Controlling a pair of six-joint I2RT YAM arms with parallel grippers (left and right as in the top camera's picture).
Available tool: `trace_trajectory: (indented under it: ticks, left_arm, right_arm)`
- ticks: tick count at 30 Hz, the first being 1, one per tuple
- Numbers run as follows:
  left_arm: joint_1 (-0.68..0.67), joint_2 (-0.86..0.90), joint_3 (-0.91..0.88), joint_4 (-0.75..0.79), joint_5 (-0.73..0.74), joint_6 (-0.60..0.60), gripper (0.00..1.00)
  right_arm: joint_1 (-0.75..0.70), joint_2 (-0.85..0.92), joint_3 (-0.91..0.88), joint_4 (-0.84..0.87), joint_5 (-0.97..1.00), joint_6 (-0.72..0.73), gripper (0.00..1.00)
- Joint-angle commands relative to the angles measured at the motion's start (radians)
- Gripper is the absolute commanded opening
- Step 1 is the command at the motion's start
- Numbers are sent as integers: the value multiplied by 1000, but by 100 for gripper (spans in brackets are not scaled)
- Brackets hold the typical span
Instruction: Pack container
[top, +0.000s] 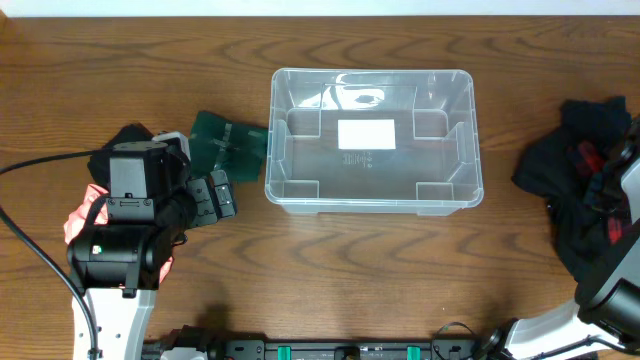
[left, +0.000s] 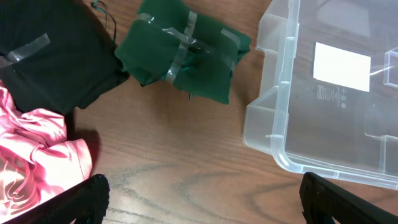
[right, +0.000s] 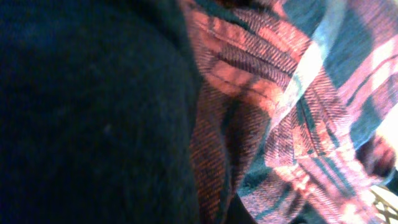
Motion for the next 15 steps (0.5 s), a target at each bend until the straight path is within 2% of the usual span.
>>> trace_trajectory:
  ticks: [1,7,15]
  left_arm:
    - [4,0,10,-2,-1,4,98]
    - [5,1,10,-1,-1,4,98]
    - [4,1,10,-2,-1,4,98]
  right_arm:
    - [80,-140,132,-51,-126,5,1]
    - [269,-317,344,-215,-190,-23,1]
    - [715,-414,479,-224,-175,-1,1]
